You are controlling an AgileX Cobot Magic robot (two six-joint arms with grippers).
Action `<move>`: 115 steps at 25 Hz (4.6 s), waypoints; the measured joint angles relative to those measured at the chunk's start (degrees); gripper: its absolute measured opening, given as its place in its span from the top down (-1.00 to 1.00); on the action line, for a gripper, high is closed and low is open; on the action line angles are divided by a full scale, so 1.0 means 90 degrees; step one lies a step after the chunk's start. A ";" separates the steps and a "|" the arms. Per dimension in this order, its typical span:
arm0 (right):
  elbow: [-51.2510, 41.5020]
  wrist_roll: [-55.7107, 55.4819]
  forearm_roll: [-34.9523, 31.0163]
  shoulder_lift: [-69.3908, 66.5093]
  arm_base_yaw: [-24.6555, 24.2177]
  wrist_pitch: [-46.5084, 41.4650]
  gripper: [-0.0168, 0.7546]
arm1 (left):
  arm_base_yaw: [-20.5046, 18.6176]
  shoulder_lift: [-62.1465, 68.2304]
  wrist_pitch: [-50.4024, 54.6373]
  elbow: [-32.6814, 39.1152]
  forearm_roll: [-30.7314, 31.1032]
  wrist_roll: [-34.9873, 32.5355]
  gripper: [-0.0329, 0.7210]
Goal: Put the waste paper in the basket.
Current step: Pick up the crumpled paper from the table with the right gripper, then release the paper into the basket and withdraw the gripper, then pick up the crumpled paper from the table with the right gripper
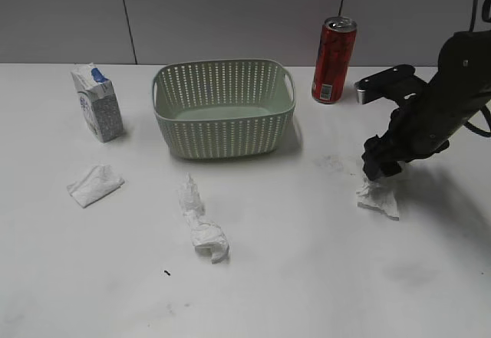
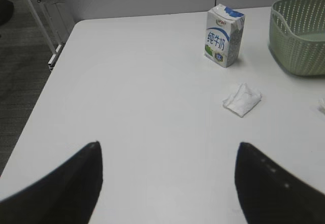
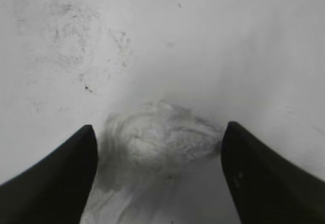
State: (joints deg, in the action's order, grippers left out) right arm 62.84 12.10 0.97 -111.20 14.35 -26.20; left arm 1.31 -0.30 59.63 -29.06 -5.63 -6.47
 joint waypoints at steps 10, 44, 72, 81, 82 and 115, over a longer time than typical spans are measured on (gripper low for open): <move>0.0033 -0.0005 -0.0019 -0.0402 0.0013 0.0193 -0.40 | 0.0000 0.0000 0.0000 0.0000 0.0006 0.0000 -0.66; 0.0941 0.1950 -0.2424 0.0898 0.1948 0.4221 0.84 | 0.0000 0.0000 0.0000 0.0000 0.0006 0.0000 -0.62; 0.0941 0.1967 -0.2956 -0.0385 0.2599 0.5304 -0.62 | 0.0000 0.0000 0.0000 0.0000 0.0018 0.0000 -0.62; 0.0962 0.1859 -0.3153 0.0508 0.3176 0.1535 -0.58 | 0.0000 0.0000 0.0000 0.0000 0.0024 0.0000 -0.62; 0.0962 0.1683 -0.3168 0.0473 0.3192 0.1162 -0.57 | 0.0000 0.0000 0.0000 0.0000 0.0024 0.0000 -0.62; 0.3858 -0.0494 -0.1178 -0.1931 0.3649 -0.3537 0.86 | 0.0000 0.0000 0.0000 0.0000 0.0030 0.0000 -0.62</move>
State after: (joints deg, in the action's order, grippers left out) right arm 97.56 7.66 -9.63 -128.58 47.20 -58.03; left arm 1.31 -0.30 59.63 -29.06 -5.36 -6.47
